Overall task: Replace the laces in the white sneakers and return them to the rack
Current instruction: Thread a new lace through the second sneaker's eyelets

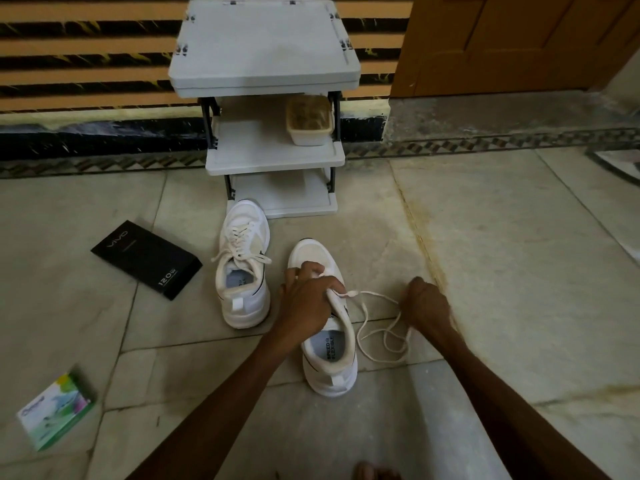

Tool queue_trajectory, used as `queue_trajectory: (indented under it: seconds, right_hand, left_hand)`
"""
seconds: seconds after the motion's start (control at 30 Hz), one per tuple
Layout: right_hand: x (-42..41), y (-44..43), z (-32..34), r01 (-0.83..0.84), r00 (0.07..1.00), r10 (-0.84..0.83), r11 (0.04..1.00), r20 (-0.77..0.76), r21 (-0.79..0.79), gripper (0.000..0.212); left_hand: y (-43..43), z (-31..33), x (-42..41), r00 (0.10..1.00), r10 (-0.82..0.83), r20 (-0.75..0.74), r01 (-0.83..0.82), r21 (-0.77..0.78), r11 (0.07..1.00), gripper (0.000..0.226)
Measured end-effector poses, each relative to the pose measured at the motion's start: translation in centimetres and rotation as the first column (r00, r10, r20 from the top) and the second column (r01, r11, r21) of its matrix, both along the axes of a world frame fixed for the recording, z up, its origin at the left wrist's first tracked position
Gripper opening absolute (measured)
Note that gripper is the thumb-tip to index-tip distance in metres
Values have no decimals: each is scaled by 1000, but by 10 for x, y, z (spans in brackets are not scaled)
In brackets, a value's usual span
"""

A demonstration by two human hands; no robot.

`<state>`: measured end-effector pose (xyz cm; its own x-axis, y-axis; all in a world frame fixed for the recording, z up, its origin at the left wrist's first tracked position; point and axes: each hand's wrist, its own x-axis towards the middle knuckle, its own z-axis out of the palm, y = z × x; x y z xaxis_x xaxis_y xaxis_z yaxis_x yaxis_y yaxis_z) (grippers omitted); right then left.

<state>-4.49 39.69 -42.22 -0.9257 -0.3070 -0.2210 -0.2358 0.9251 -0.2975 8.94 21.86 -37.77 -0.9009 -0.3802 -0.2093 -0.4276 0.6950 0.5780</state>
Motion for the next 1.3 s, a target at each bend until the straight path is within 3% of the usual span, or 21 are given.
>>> queue_trajectory:
  seconds: [0.07,0.13,0.2,0.33,0.5,0.57,0.67,0.73,0.8,0.93,1.0,1.07,1.3]
  right_hand:
    - [-12,-16,17,141,989,-118,938,89,-318,16]
    - [-17,-35,49,234,972,-151,726,182,-646,13]
    - [-18,-51,88,161,987,-78,514,141,-842,14]
    - [-14,-72,154,-92,996,23,264,-89,-960,12]
    - [0,-78,198,-179,963,215,53,-163,-982,10]
    - [5,-78,199,-192,955,249,104,-162,-976,10]
    - [13,-81,178,-171,967,242,389,-79,-905,10]
    - [20,-83,152,-141,967,256,569,11,-810,17]
    - [28,-84,125,-169,962,273,679,31,-714,20]
    - [45,-87,83,-268,948,319,774,-12,-574,17]
    - [51,-88,69,-363,925,376,821,-61,-440,18]
    - [57,-91,63,-427,901,428,839,-74,-338,16]
    - [60,-105,59,-467,881,471,854,-41,-229,21]
  left_hand:
    - [1,-1,1,999,-46,7,46,-20,999,40]
    - [2,0,3,997,-74,15,75,-35,997,40]
    - [3,3,4,997,-82,10,83,-28,996,39]
    - [1,6,5,994,-90,-60,92,24,995,48]
    - [5,4,4,991,-95,-93,94,-14,995,52]
    - [4,1,2,990,-28,-141,40,83,996,57]
    - [-5,-3,1,937,248,-247,-169,300,939,52]
    - [-15,1,4,923,328,-203,-272,258,927,41]
    - [-24,5,9,936,340,-93,-314,220,924,40]
    - [-29,20,17,941,328,81,-337,188,922,33]
    - [-31,21,17,954,288,84,-298,158,941,21]
    - [-33,22,18,961,260,92,-273,178,945,24]
    - [-40,17,22,961,258,97,-276,300,913,21]
